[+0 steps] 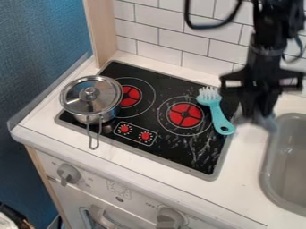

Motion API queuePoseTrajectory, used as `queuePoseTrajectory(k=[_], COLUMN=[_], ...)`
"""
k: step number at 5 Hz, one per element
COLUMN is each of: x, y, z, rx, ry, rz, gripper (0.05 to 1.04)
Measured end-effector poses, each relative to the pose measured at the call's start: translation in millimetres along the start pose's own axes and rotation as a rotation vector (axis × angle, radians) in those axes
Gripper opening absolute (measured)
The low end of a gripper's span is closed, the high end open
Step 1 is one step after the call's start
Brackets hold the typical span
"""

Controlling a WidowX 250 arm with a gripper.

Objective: Put the gray object in the middle of stove

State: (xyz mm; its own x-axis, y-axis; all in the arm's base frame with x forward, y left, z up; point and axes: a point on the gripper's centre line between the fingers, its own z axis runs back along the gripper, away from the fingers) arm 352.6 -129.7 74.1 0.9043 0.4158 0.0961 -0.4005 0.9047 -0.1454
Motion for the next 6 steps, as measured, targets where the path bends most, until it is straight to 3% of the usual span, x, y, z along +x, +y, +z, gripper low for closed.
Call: queuePoseTrajectory(k=[1,2,3,4,6], x=[7,17,21,20,13], y=[14,49,87,127,147], z=[32,57,65,52,13], rx=[-0.032,-0.028,-0.033,-0.004,0.114], ry=[-0.062,-0.119,-0.145,-0.106,-0.053], rz=[0.053,0.146,0.249,0.355,0.354], gripper=[0.245,0.245,0.245,0.245,0.245])
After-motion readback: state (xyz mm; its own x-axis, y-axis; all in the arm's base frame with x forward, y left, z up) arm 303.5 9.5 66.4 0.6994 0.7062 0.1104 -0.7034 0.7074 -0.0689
